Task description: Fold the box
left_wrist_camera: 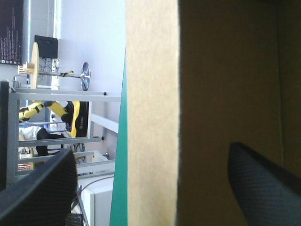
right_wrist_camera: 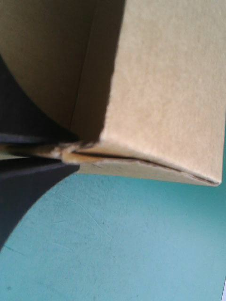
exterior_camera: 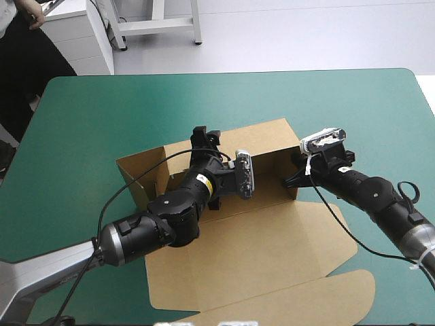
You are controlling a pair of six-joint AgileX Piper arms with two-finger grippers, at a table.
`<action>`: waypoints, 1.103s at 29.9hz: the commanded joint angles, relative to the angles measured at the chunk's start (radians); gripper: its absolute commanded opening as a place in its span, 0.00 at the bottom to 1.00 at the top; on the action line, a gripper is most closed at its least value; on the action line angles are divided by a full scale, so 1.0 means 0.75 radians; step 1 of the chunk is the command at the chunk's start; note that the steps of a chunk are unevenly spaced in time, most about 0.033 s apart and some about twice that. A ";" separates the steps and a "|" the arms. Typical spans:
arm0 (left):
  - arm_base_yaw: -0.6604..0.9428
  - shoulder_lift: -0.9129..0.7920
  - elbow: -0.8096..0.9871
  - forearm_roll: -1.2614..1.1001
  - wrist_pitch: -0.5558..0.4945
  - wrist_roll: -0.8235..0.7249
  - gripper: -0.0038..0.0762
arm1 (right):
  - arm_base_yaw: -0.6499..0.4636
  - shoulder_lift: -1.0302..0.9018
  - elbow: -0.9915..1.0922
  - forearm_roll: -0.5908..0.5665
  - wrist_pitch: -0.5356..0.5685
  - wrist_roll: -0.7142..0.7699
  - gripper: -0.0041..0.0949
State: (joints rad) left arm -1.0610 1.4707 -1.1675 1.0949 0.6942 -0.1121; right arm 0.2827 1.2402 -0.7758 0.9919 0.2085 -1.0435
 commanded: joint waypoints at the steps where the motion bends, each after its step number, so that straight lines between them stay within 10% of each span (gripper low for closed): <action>1: -0.106 -0.082 -0.036 0.065 0.061 -0.043 0.88 | 0.005 -0.025 -0.033 0.024 -0.154 0.053 0.03; 8: -0.329 -0.099 -0.104 0.076 0.270 -0.041 0.73 | 0.003 -0.025 -0.036 0.024 -0.206 0.059 0.03; 14: -0.393 -0.099 -0.257 0.064 0.283 0.018 0.04 | 0.003 -0.025 -0.036 0.024 -0.203 0.073 0.03; 33: 0.365 -0.129 -0.846 -0.964 0.526 0.463 0.07 | 0.003 -0.025 -0.036 0.008 -0.189 0.073 0.02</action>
State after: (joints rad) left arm -0.8762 1.4324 -1.7525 0.4488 1.0867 0.2360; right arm 0.2874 1.2475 -0.7739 0.9837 0.1019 -0.9995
